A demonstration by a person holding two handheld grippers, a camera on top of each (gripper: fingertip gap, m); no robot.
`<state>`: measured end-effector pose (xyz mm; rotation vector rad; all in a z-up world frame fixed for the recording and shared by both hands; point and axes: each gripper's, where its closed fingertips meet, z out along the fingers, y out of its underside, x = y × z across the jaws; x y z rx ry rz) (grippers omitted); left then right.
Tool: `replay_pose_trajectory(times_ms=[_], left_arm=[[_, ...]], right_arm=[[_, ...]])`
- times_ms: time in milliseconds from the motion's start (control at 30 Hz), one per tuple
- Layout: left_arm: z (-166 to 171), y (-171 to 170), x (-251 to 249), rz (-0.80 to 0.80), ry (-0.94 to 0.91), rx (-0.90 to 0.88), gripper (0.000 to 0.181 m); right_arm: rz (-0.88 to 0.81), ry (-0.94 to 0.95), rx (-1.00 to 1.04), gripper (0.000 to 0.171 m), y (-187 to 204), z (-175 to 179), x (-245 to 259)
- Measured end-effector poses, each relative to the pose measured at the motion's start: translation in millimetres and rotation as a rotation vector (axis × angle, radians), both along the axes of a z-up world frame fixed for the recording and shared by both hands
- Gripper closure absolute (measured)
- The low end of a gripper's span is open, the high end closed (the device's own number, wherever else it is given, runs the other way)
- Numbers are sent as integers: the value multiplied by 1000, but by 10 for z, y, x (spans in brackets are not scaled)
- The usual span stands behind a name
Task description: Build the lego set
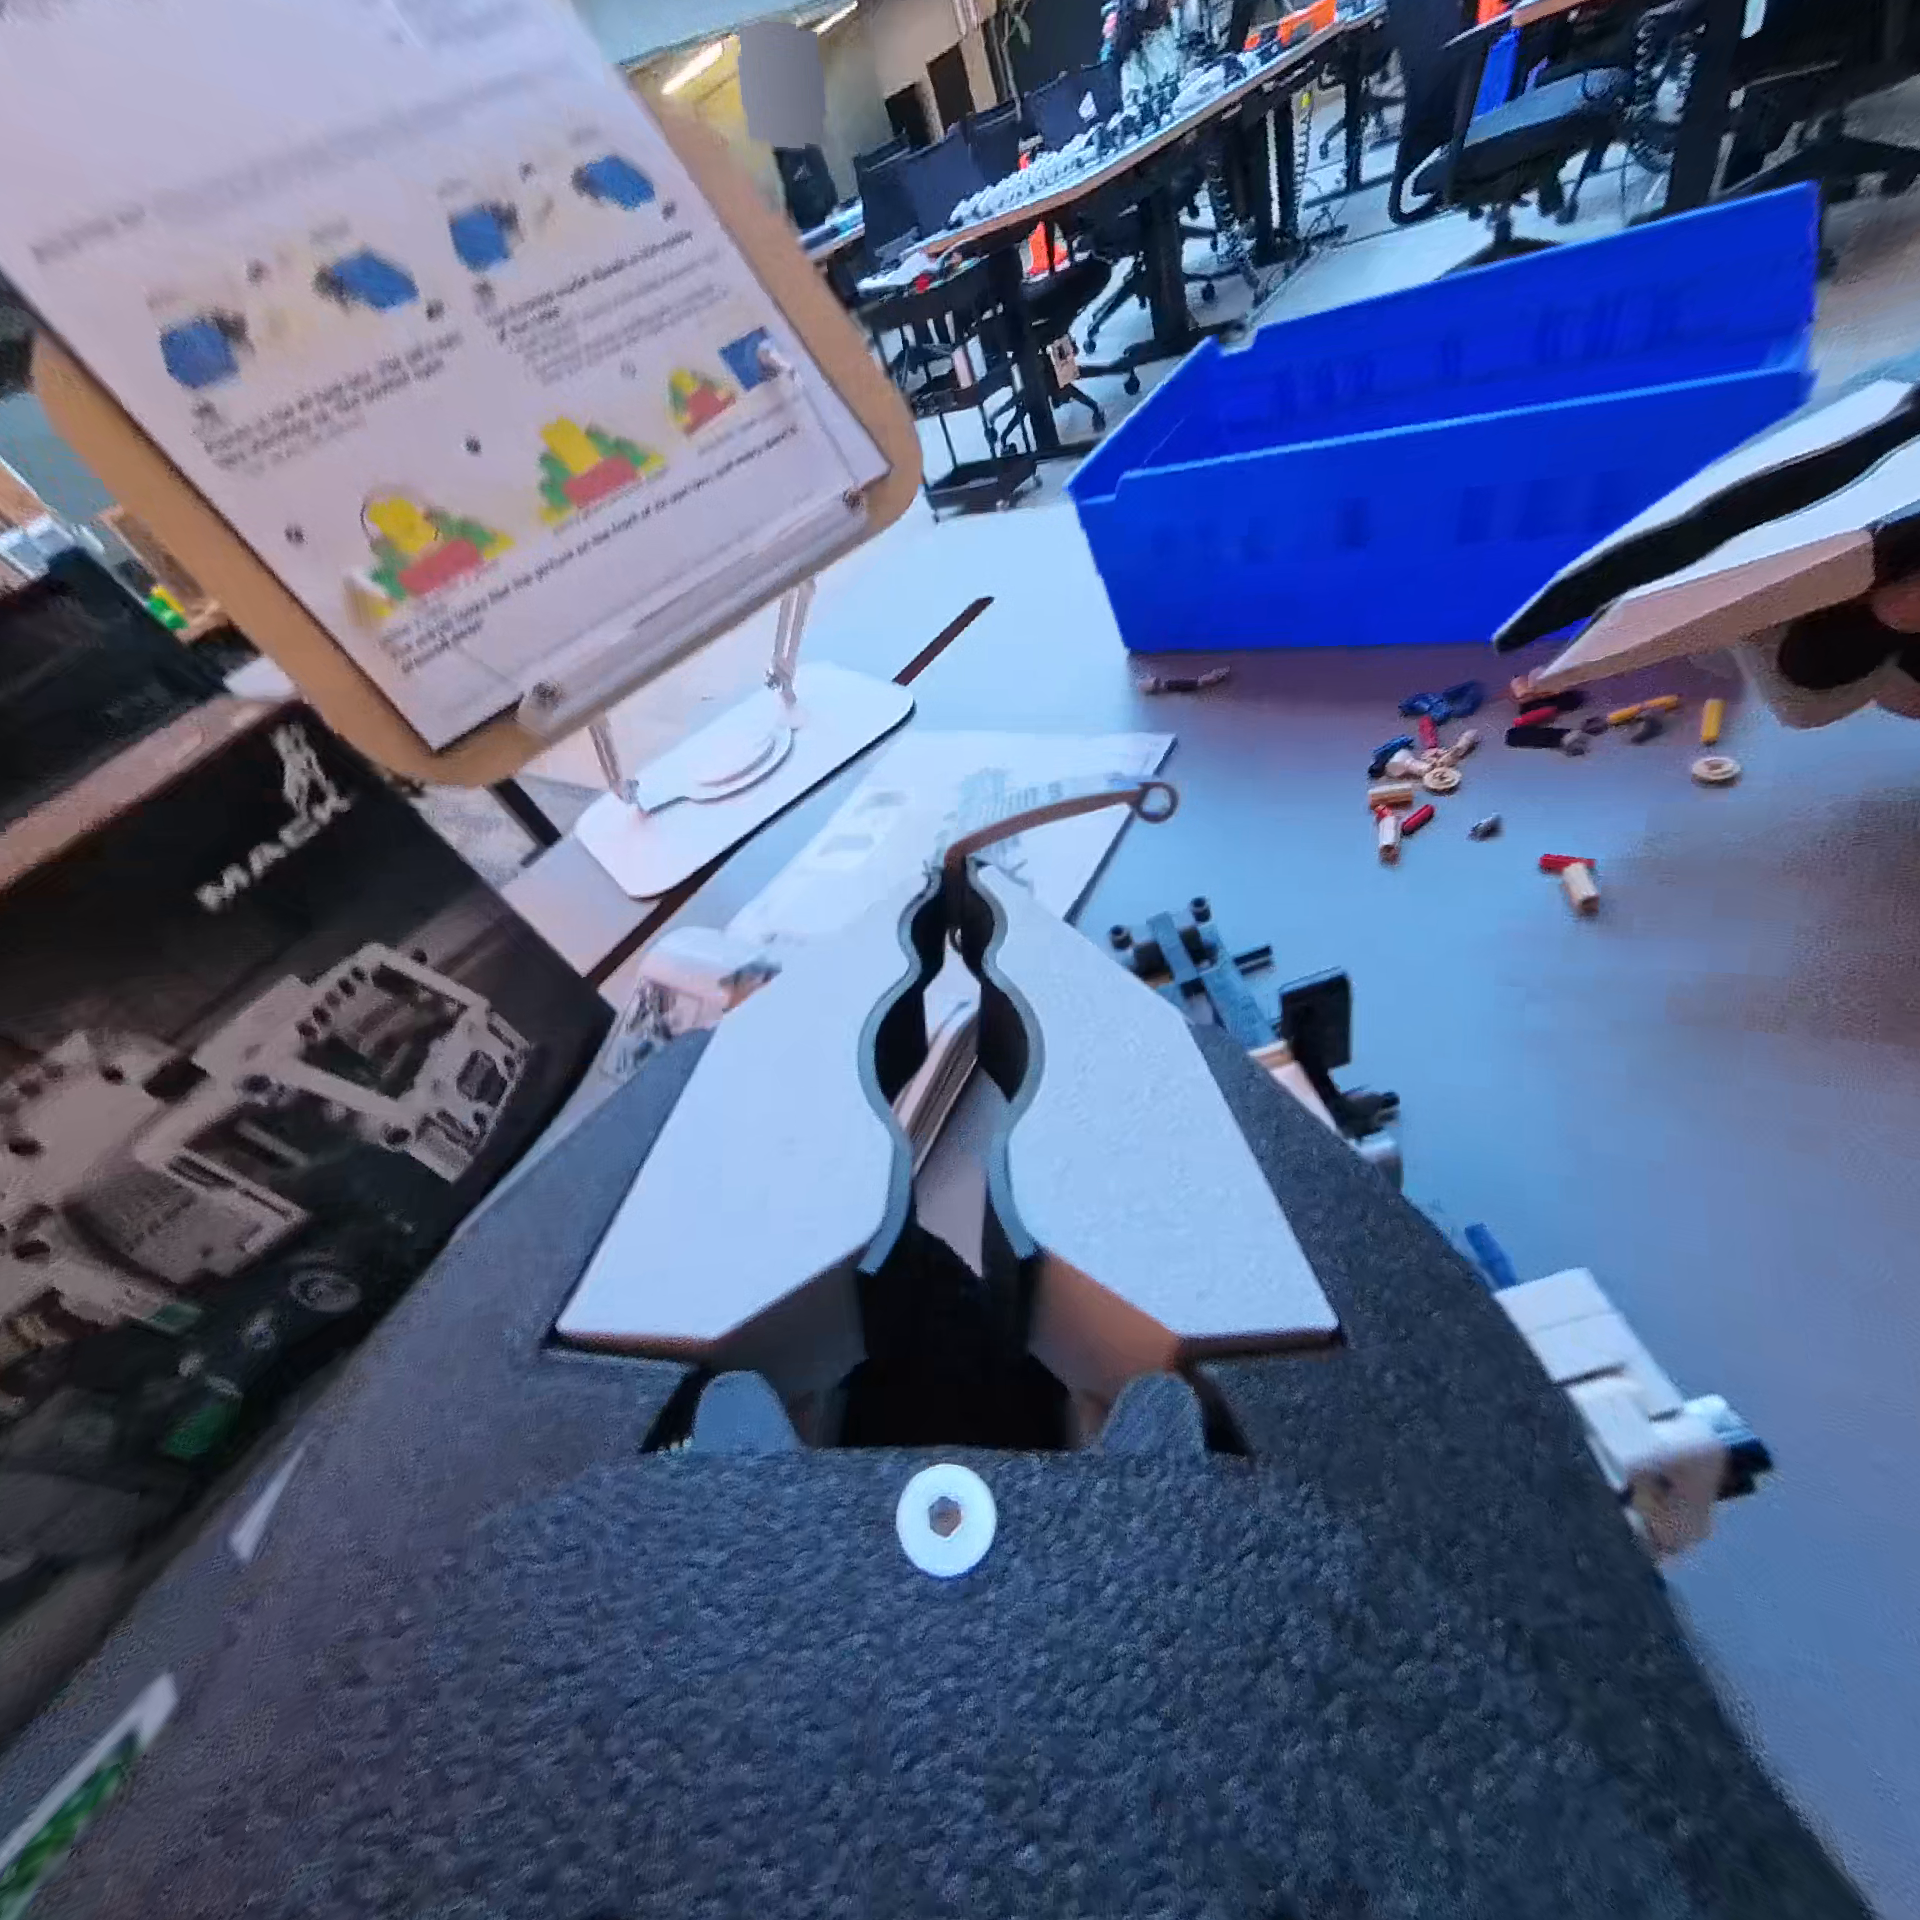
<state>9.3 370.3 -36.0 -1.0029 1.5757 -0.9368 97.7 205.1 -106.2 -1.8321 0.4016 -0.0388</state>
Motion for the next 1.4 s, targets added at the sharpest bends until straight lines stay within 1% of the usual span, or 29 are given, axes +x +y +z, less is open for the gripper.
replay_pose_trajectory(times_ms=[67, 200, 300, 400, 567, 733, 833, 900, 967, 1033, 1133, 1300, 1367, 1400], left_arm=[[-129, 109, 3, 25, 13, -28, 181], [-307, 280, 31, 63, 42, -61, 181], [-364, 345, 77, 68, 55, -97, 181], [-445, 352, 125, 58, 69, -119, 181], [-575, 418, 150, 72, 85, -101, 181], [-550, 387, 139, 58, 72, -51, 181], [-423, 257, 99, 32, 26, 69, 181], [-309, 158, 38, 27, -24, 200, 181], [-231, 39, -44, 14, -59, 354, 181], [-145, -63, -124, 21, -98, 476, 181], [-103, -240, -237, 3, -110, 571, 181], [-61, -572, -420, -26, -153, 740, 181], [-80, -710, -489, -46, -152, 778, 181], [-92, -752, -519, -46, -151, 794, 181]], right_arm=[[13, -1, -31, 135, 123, -51, 77], [80, 35, -46, 135, 387, -80, 132], [131, 57, -88, 136, 585, -114, 153], [160, 41, -126, 136, 767, -161, 218], [205, 64, -84, 140, 863, -182, 140], [246, 58, -29, 141, 891, -78, -6], [350, 75, 28, 140, 941, 122, -314], [453, 137, 79, 138, 951, 310, -599], [514, 185, 102, 137, 972, 455, -810], [517, 164, 112, 137, 993, 539, -927], [521, 107, 85, 137, 1016, 580, -1113], [535, 72, 59, 137, 960, 579, -1429], [529, 67, 30, 147, 886, 530, -1507], [518, 54, 28, 147, 843, 521, -1528]])
